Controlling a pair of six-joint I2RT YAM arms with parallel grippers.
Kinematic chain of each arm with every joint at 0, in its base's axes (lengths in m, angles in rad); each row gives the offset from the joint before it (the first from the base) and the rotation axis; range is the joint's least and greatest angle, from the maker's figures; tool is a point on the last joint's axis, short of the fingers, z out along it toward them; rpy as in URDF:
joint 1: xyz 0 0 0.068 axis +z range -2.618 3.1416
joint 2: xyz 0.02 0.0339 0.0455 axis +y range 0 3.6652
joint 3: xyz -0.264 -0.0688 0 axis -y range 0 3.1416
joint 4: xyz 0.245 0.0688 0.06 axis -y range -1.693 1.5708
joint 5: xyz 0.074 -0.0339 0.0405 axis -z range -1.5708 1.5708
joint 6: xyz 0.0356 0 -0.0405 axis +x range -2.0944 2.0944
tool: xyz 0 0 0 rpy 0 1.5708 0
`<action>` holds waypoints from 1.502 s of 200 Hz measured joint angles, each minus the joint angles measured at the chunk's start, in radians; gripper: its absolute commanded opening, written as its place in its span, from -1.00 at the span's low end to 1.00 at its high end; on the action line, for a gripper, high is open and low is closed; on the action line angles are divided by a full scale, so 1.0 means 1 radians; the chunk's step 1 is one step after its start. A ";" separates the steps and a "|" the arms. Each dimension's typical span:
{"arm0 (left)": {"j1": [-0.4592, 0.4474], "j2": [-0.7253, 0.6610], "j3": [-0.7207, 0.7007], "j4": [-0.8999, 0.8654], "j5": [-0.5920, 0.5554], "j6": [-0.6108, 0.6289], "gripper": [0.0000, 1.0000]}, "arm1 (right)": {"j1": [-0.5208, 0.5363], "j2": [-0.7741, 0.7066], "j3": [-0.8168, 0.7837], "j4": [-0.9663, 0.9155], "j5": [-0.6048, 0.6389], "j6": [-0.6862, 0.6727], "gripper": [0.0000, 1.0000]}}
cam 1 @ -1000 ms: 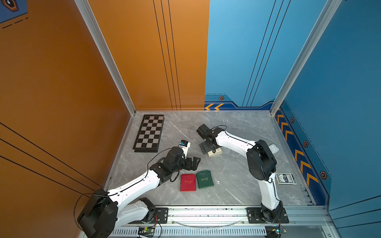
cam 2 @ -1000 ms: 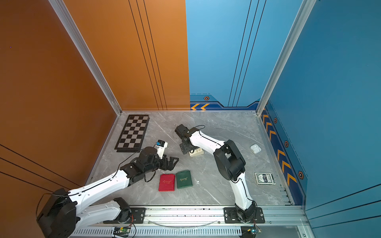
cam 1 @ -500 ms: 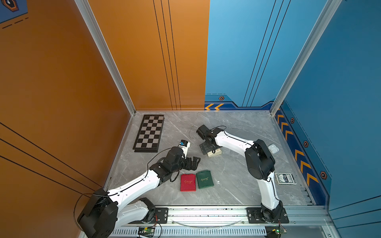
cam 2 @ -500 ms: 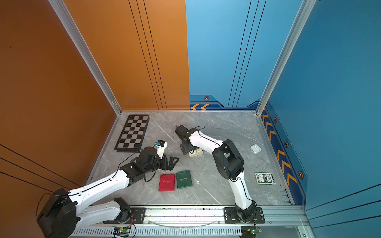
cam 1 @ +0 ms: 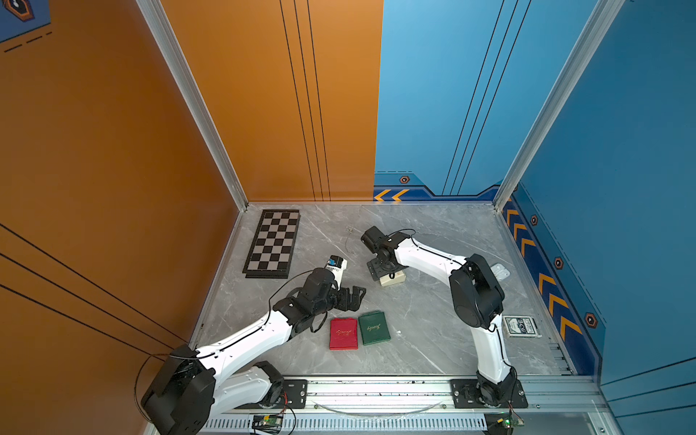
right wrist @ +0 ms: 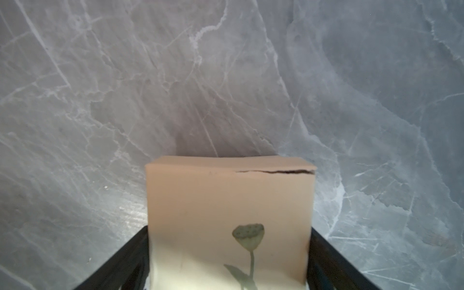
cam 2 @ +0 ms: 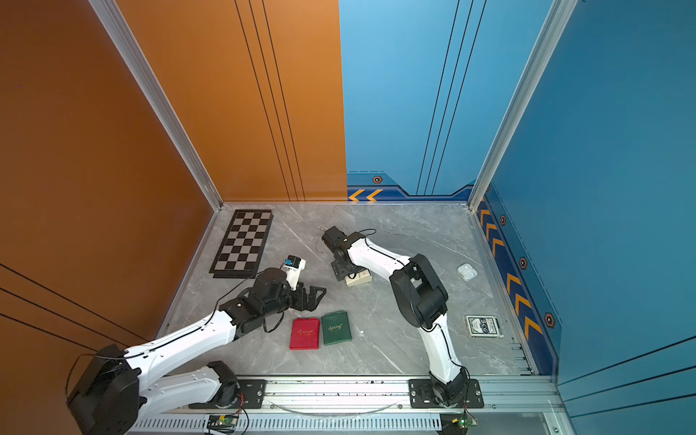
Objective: Take the necklace out of the lift-off lid jewelry box
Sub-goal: Close the lid on the jewelry box.
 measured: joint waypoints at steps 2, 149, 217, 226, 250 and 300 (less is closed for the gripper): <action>0.000 0.000 0.000 0.000 0.000 0.000 0.97 | -0.002 -0.002 -0.001 0.000 0.000 0.000 0.79; 0.000 0.014 0.000 0.001 0.003 0.000 0.97 | -0.076 -0.068 -0.008 0.004 -0.160 0.000 0.77; 0.000 0.014 0.000 0.001 0.003 0.000 0.97 | -0.099 -0.067 -0.008 0.021 -0.195 -0.002 0.77; 0.000 0.014 0.000 0.001 0.003 0.000 0.97 | -0.102 -0.066 -0.008 0.025 -0.197 -0.005 0.77; 0.000 0.019 0.000 0.001 0.003 0.000 0.97 | -0.110 -0.057 -0.008 0.034 -0.212 -0.014 0.77; 0.000 0.028 0.000 0.001 0.003 0.000 0.97 | -0.114 -0.049 -0.008 0.037 -0.219 -0.025 0.78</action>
